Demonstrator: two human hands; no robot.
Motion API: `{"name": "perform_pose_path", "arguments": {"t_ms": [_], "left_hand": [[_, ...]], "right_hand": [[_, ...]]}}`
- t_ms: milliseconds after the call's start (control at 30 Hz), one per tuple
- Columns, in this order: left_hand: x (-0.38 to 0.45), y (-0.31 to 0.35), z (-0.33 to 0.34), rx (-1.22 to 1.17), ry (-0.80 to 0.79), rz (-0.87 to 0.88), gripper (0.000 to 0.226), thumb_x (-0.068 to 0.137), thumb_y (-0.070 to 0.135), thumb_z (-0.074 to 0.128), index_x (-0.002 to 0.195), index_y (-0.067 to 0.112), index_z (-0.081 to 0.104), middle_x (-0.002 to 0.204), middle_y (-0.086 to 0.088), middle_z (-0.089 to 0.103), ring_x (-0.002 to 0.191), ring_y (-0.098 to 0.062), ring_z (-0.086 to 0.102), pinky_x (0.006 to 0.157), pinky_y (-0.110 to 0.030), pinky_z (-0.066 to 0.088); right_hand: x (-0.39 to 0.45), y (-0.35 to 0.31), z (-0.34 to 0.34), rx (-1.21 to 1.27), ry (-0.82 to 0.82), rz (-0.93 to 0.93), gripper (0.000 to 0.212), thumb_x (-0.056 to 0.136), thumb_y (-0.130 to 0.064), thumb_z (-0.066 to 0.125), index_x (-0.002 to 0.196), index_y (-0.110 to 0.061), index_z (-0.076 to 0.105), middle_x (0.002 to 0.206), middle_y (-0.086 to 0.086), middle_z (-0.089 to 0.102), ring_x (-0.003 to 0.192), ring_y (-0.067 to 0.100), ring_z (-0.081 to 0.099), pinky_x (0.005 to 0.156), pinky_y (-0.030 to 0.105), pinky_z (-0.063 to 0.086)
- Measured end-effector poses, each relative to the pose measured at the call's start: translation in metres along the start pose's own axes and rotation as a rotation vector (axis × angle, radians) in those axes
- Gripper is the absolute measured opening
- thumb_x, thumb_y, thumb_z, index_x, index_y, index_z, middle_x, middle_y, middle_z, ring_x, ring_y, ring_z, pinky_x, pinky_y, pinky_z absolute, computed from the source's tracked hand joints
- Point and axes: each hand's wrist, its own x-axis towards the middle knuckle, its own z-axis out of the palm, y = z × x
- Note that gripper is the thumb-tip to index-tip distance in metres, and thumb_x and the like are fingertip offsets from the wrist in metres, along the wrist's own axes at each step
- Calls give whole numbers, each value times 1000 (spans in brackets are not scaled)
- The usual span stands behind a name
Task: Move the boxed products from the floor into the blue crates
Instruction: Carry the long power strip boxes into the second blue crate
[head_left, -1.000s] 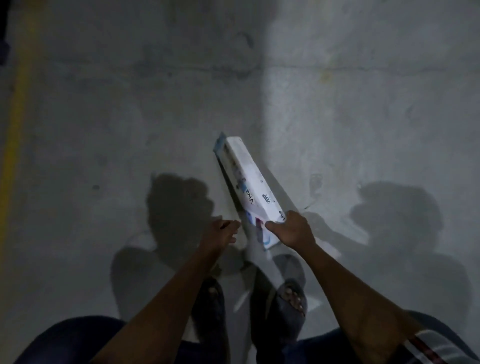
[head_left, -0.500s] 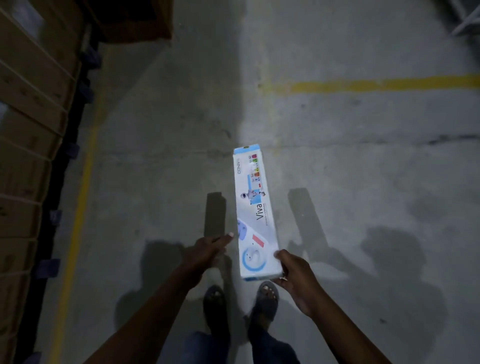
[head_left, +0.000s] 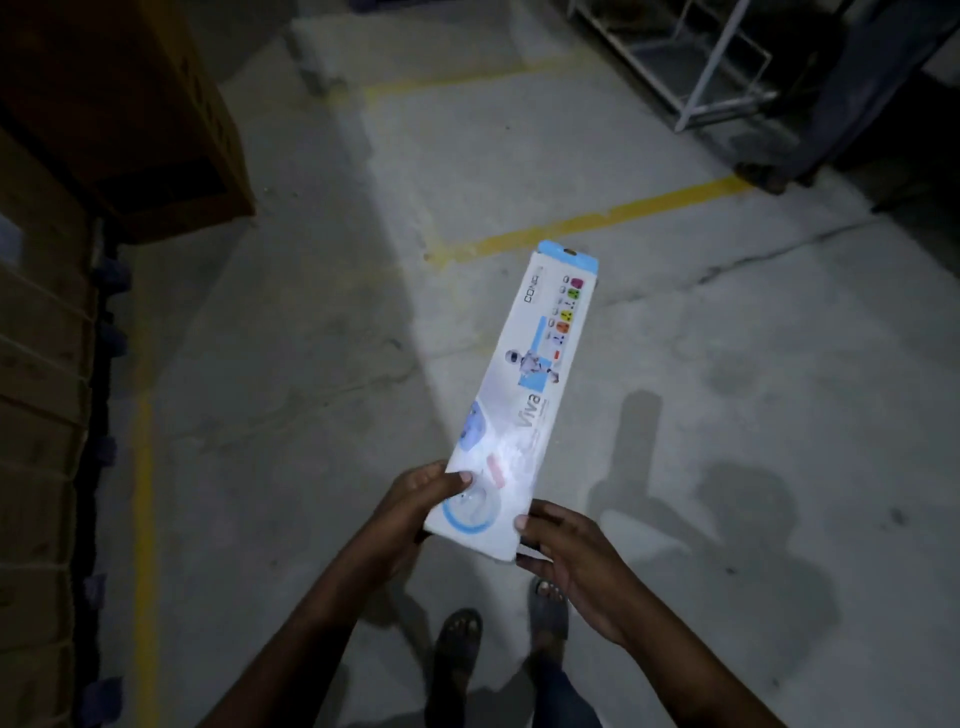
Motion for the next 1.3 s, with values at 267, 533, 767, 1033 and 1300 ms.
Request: {"name": "perform_pose_path", "arguments": {"t_ms": [267,533,767,1033,1300], "left_hand": [[-48,19,-61,412,-454,-192,37,87,16,73,121,1,72,125,-28,69,112,-43,68,103,-51,51],[-59,8,-45,658,-714,-468,66,74,33,87,126,-4,68,129,-29,67,112,-40,68,111,-57,45],[-86,-30,11,325,-393,-407,87,80,71,66,125,-3,70,133,-19,66,112,-33,70,104,-47,52],[-236,-151,131,-49,-468,-325,72,92,65,53,134,8,61,141,-17,63,125,-26,66,111,-40,48],[-406,-275,246,314,-844,-303,55,95,40,59,144,16,54,137,-13,67,126,-28,65,98,-40,58]], "right_hand": [[-71,33,18,386,339,-149,35,95,-32,66,125,-15,70,127,11,73,122,26,67,108,43,49],[-165,94,-24,772,637,-264,37,102,-28,57,136,-16,61,127,10,72,116,22,71,100,41,51],[-268,188,-23,1192,761,-549,39,99,-17,62,138,-18,61,130,9,72,113,23,72,102,42,53],[-424,336,48,1510,892,-776,52,94,-16,66,145,-15,54,133,15,68,121,31,68,104,49,51],[-537,427,117,1693,1102,-974,44,89,-12,66,133,-15,62,127,17,71,116,31,70,104,49,51]]}}
